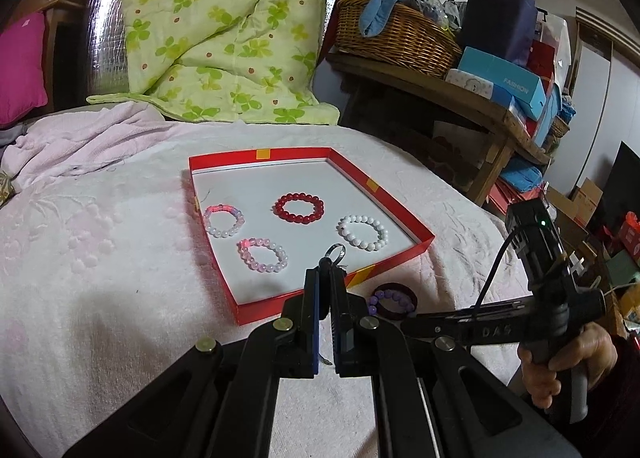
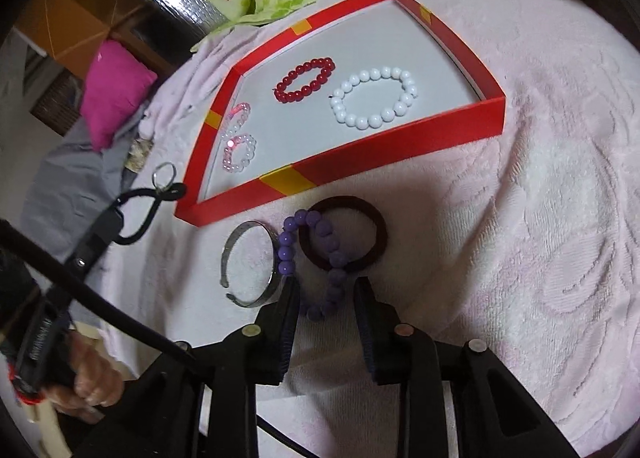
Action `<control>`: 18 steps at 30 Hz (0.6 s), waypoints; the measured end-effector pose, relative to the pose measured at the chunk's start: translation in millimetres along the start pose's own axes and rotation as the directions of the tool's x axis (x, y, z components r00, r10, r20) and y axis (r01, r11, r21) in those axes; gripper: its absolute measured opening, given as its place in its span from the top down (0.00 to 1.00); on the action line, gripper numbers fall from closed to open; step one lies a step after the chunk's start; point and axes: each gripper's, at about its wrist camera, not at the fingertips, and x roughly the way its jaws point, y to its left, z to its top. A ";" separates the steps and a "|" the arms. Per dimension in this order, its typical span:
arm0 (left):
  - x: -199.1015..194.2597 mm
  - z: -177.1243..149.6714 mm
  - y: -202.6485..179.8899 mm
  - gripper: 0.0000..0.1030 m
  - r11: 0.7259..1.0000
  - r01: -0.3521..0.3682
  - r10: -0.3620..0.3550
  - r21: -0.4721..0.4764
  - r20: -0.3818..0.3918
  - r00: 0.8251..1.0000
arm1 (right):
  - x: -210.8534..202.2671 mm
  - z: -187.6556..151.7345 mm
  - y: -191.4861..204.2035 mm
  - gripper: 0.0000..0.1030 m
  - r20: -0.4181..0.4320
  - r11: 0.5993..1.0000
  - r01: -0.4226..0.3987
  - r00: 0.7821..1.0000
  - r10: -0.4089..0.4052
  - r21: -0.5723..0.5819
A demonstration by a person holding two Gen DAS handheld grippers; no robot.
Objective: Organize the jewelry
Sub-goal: 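Carry the hair tie and purple bracelet toward the red tray with both tools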
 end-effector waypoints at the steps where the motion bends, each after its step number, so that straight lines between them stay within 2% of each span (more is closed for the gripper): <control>1: -0.1 0.1 -0.4 0.95 1.000 0.000 0.000 0.001 0.001 1.000 | 0.5 -0.7 2.5 0.84 0.002 1.000 0.018 1.000 -0.018 -0.014; 4: 0.0 -0.1 -1.0 0.95 1.000 -0.001 0.001 0.005 0.002 1.000 | 0.1 -3.9 8.3 0.90 0.011 0.997 0.058 0.998 -0.058 -0.058; 7: -1.1 0.0 0.3 0.95 1.000 -0.004 0.004 0.001 0.009 1.000 | -6.8 -5.1 12.9 0.90 0.022 0.995 0.041 0.999 -0.039 -0.087; 10: -1.7 0.2 2.9 0.95 1.000 -0.006 0.006 -0.012 0.014 1.000 | -23.0 -3.2 14.1 0.90 0.071 0.995 -0.003 0.997 0.010 -0.096; 12: -1.3 0.2 3.9 0.95 1.000 -0.011 0.011 -0.013 0.016 1.000 | -35.2 -0.2 13.0 0.90 0.108 0.994 -0.060 0.992 0.070 -0.091; 18: -1.3 1.4 7.2 0.95 0.999 -0.018 0.018 -0.028 0.024 1.000 | -51.6 6.9 8.6 0.90 0.176 0.979 -0.195 0.964 0.201 -0.050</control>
